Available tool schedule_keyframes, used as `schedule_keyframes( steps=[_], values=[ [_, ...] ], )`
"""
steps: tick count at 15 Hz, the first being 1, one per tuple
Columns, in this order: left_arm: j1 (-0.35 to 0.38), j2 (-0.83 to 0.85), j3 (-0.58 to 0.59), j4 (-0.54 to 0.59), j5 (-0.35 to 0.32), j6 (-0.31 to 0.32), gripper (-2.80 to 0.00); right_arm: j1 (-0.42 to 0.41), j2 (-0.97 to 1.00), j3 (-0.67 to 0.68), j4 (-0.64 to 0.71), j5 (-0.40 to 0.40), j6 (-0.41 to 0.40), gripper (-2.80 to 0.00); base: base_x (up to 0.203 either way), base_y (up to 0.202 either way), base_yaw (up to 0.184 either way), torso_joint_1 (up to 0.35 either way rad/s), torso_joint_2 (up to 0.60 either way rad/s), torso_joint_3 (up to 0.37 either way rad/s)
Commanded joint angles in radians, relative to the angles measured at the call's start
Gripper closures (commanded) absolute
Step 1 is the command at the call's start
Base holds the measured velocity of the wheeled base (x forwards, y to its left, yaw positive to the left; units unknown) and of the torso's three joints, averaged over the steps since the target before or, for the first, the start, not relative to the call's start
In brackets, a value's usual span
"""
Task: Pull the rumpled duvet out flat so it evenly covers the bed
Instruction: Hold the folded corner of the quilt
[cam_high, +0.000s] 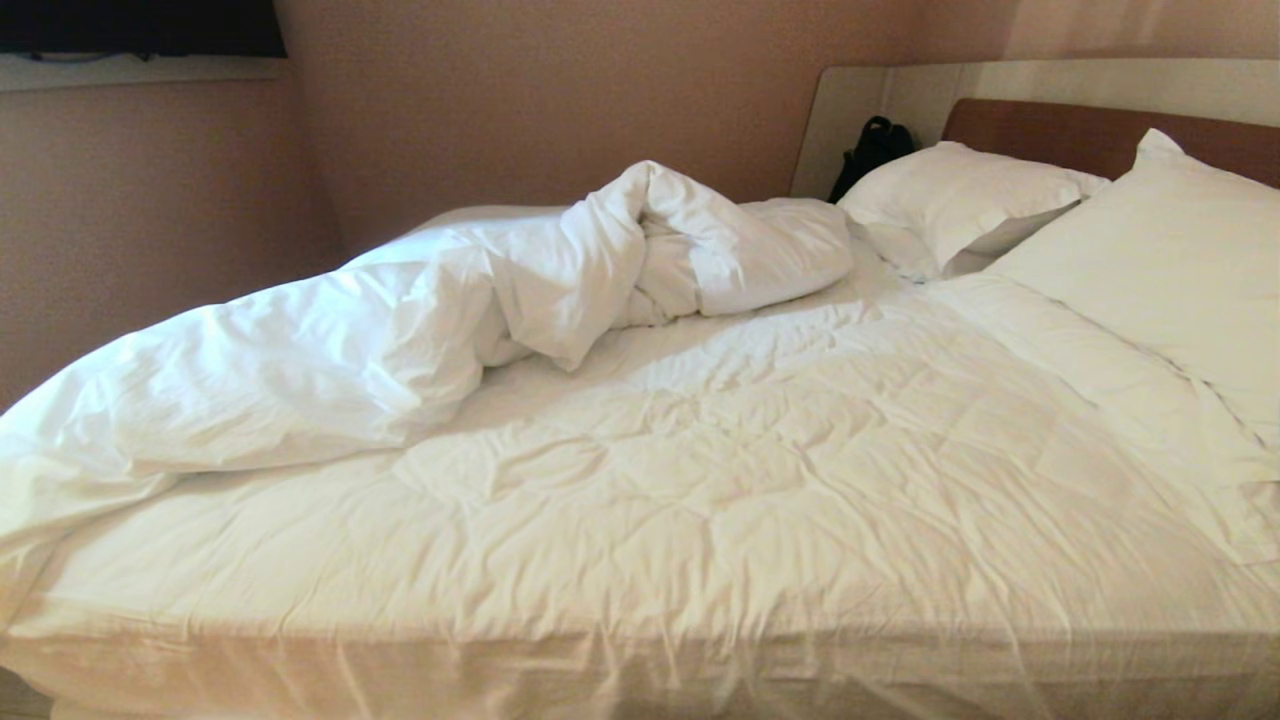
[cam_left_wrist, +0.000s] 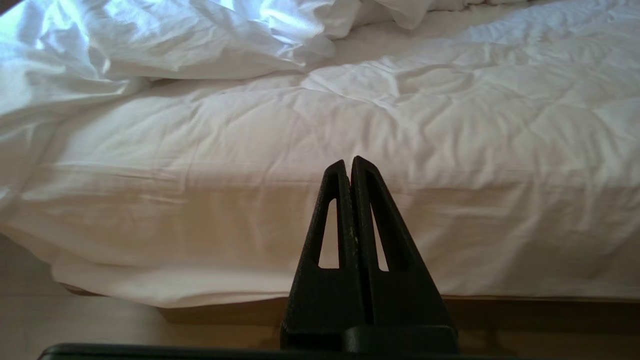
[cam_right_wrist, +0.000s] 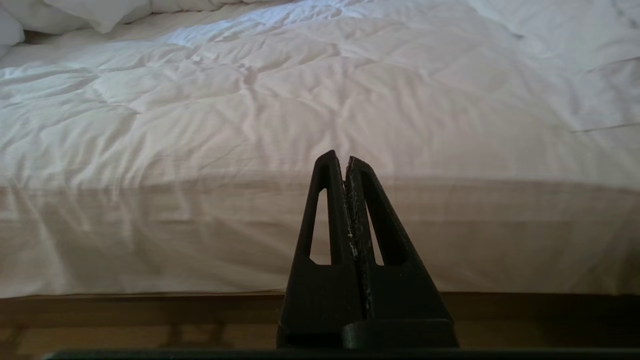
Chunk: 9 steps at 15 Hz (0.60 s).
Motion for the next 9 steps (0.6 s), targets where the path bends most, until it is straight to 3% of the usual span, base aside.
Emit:
schedule_keyframes(
  steps=[1,4,9],
  values=[
    [0.0,0.0,0.0,0.0,0.0,-0.001,0.0,0.0,0.001,0.0,0.0,0.0,0.0,0.0,0.0,-0.19,0.003,0.002,0.0,0.006],
    [0.0,0.0,0.0,0.001,0.0,-0.006,0.0,0.0,0.001,0.0,0.0,0.0,0.003,0.0,0.0,-0.114,-0.002,0.002,0.0,0.004],
    [0.0,0.0,0.0,0.003,0.001,-0.008,0.0,0.0,0.001,0.0,0.0,0.0,0.003,0.0,0.0,0.0,0.0,0.0,0.0,0.0]
  ],
)
